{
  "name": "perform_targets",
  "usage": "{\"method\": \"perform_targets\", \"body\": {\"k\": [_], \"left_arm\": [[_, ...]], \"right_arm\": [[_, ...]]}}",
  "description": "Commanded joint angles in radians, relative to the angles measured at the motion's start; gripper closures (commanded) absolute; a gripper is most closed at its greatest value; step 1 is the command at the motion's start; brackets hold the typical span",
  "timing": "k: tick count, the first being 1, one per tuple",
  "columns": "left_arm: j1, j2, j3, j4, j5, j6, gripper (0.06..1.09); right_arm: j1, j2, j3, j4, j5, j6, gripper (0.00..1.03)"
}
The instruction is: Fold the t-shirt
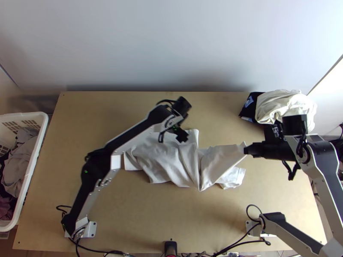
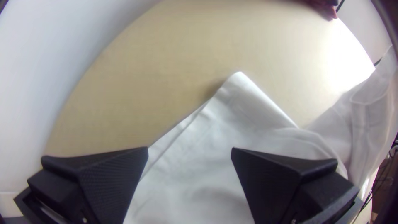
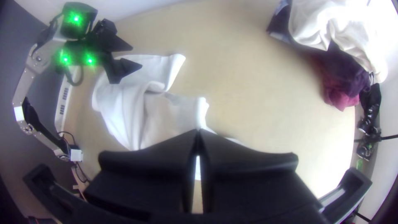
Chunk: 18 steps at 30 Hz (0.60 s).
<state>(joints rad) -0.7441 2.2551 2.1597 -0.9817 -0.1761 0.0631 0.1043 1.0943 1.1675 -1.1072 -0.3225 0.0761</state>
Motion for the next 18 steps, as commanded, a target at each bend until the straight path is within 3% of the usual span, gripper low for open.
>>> {"method": "perform_targets", "body": {"k": [1,18], "left_arm": [[-0.064,0.113,0.12,0.032,0.01,0.014,0.11],[-0.115,0.175,0.118,0.15,0.012,0.03,0.11]], "right_arm": [[-0.038,-0.048,-0.038,-0.043,0.0,-0.007,1.0],[-0.043,-0.063,-0.071,-0.043,0.0,0.002,1.0]]}}
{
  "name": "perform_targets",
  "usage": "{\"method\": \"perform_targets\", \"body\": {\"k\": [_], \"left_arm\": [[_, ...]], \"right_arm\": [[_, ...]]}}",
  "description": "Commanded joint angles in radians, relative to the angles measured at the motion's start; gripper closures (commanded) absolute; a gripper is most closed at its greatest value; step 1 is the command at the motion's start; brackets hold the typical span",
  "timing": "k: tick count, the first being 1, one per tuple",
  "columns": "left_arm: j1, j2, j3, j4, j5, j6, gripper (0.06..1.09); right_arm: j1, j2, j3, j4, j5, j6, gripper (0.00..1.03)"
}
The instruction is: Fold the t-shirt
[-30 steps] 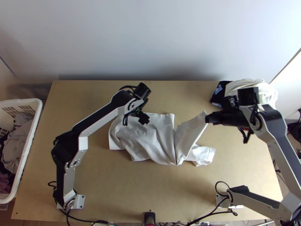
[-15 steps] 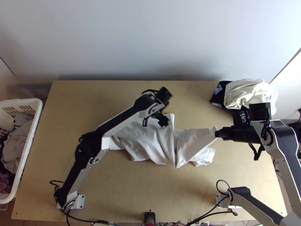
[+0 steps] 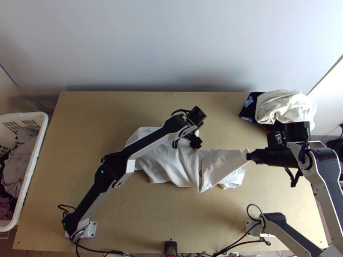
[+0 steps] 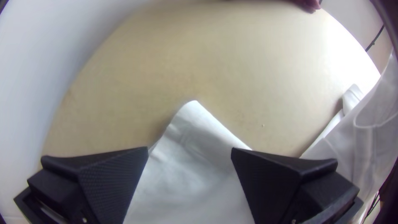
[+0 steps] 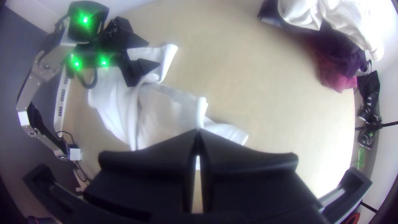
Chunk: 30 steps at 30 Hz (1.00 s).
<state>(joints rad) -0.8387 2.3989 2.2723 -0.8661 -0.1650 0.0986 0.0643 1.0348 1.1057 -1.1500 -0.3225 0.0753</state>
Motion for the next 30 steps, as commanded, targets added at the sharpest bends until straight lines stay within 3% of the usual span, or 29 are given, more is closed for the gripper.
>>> {"method": "perform_targets", "body": {"k": [1,10,12,14,17,30], "left_arm": [[-0.025,0.039,0.006,0.035,0.001,-0.005,0.11],[-0.026,0.092,0.01,-0.037,0.033,-0.011,0.35],[-0.017,0.095,0.01,-0.044,0.074,-0.011,0.54],[-0.011,0.095,0.013,-0.044,0.099,-0.013,0.81],[-0.003,0.095,0.018,-0.044,0.11,-0.013,1.03],[0.036,-0.041,0.02,-0.033,0.108,-0.036,1.05]], "right_arm": [[-0.003,-0.004,-0.009,-0.001,0.0,0.003,1.0],[-0.004,-0.004,-0.006,-0.001,0.008,0.001,1.0],[-0.004,-0.004,-0.004,-0.001,0.008,0.0,1.0],[-0.006,-0.002,-0.003,-0.001,0.007,0.0,1.0],[-0.006,-0.002,-0.001,0.001,0.007,0.0,1.0],[-0.004,0.01,0.022,0.016,0.007,0.003,1.0]]}}
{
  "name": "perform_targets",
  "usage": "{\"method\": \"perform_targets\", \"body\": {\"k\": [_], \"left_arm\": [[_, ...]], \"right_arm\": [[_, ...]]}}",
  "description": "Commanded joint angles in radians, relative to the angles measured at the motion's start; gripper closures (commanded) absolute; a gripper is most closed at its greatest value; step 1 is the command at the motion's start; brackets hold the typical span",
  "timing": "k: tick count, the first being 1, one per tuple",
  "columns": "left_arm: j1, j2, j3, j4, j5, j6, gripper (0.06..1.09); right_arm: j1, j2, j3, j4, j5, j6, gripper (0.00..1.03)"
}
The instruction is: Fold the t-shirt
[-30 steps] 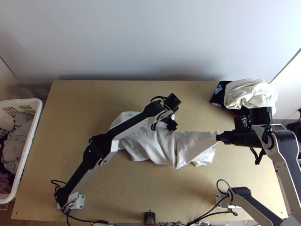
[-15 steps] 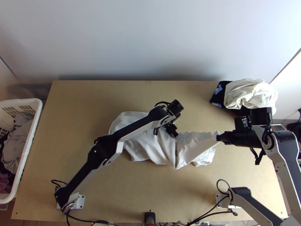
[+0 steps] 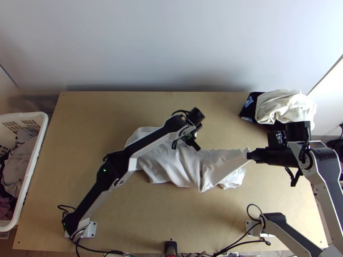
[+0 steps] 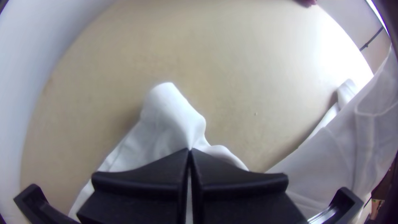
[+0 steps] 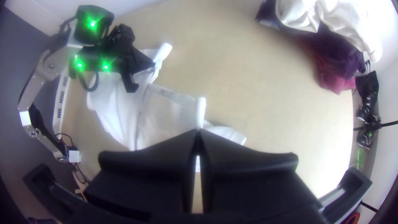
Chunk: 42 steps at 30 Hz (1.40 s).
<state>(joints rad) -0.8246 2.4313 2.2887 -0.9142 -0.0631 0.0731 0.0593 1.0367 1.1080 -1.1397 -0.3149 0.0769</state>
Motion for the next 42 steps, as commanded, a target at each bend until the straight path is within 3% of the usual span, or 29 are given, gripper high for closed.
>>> {"method": "perform_targets", "body": {"k": [1,13,20,36,42], "left_arm": [[0.028,-0.092,0.003,0.018,0.002,-0.021,1.05],[0.148,-0.356,0.0,0.017,-0.012,-0.049,1.05],[0.229,-0.557,-0.006,0.005,-0.078,-0.045,1.05],[0.272,-0.936,-0.008,0.064,-0.373,0.04,1.05],[0.28,-1.023,-0.008,0.132,-0.452,0.119,1.05]], "right_arm": [[0.001,0.01,0.027,0.006,-0.001,0.001,1.0],[0.03,0.089,0.185,0.02,0.0,0.001,1.0],[0.045,0.157,0.357,0.032,0.023,-0.008,1.0],[0.159,0.296,0.914,0.038,0.18,-0.011,1.0],[0.2,0.35,1.107,0.075,0.267,-0.085,1.0]]}}
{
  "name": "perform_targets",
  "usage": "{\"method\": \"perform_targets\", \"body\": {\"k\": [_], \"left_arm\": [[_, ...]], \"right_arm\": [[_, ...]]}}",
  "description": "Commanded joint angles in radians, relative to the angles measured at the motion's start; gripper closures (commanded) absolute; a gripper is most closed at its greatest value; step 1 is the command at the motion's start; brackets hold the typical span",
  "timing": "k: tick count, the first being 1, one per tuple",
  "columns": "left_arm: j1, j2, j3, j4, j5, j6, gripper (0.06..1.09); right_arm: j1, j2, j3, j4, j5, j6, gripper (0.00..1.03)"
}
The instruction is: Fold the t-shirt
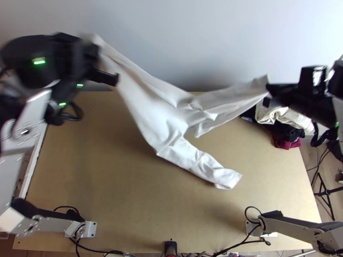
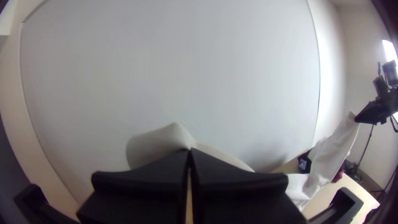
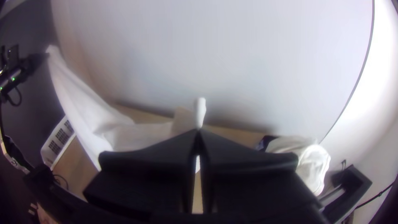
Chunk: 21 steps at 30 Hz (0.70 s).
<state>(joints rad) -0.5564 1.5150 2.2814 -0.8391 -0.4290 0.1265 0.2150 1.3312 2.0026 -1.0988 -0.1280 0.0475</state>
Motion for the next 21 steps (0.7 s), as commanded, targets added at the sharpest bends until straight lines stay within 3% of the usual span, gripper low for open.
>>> {"method": "perform_targets", "body": {"k": [1,9,15,21], "left_arm": [[0.013,-0.119,0.0,0.058,-0.093,0.073,1.05],[0.007,-0.208,-0.007,0.113,-0.119,0.197,1.05],[0.004,-0.265,-0.013,0.206,-0.128,0.312,1.05],[-0.031,-0.317,-0.08,0.144,-0.128,0.363,1.05]], "right_arm": [[0.055,0.057,0.228,0.051,0.102,-0.074,1.0],[0.162,0.005,0.252,0.209,0.269,-0.192,1.0],[0.198,-0.061,0.252,0.313,0.309,-0.267,1.0],[0.199,-0.101,0.262,0.379,0.309,-0.33,1.0]]}}
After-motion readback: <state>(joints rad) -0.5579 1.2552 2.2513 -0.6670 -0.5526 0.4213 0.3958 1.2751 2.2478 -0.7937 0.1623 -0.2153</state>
